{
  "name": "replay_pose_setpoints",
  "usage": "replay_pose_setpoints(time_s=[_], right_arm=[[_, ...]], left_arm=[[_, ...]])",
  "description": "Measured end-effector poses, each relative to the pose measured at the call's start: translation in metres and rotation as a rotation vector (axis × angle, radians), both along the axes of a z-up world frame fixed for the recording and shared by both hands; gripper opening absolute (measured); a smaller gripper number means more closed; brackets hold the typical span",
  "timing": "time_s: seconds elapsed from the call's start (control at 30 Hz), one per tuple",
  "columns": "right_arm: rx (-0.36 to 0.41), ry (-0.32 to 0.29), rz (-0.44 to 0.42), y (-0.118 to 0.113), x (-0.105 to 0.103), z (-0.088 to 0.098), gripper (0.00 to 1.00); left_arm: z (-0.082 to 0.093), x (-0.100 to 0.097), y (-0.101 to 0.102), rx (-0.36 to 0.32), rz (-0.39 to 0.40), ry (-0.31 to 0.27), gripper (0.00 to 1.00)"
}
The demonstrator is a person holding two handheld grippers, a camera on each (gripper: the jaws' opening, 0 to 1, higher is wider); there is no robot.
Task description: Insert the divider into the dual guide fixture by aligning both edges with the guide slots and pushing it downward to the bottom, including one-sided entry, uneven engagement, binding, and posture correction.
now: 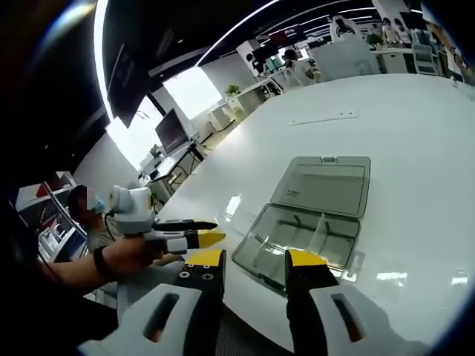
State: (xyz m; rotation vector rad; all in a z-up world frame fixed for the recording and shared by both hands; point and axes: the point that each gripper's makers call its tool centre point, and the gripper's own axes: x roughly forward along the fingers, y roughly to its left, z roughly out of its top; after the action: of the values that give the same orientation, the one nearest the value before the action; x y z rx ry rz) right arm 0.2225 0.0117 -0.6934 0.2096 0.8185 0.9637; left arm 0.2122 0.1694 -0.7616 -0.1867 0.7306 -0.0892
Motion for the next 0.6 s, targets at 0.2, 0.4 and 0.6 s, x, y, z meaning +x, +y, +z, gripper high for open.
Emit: replay_pose_setpoints(time_s=[0.2, 0.4, 0.6], right_arm=[[0.042, -0.001, -0.012, 0.003, 0.002, 0.006, 0.25], [0.086, 0.031, -0.023, 0.006, 0.001, 0.007, 0.26], [0.124, 0.043, -0.037, 0.008, 0.001, 0.01, 0.25]], left_arm=[[0.009, -0.003, -0.007, -0.013, -0.023, -0.013, 0.32], [0.021, -0.004, -0.013, -0.023, -0.024, -0.042, 0.32], [0.03, -0.003, -0.027, -0.04, -0.06, -0.074, 0.32]])
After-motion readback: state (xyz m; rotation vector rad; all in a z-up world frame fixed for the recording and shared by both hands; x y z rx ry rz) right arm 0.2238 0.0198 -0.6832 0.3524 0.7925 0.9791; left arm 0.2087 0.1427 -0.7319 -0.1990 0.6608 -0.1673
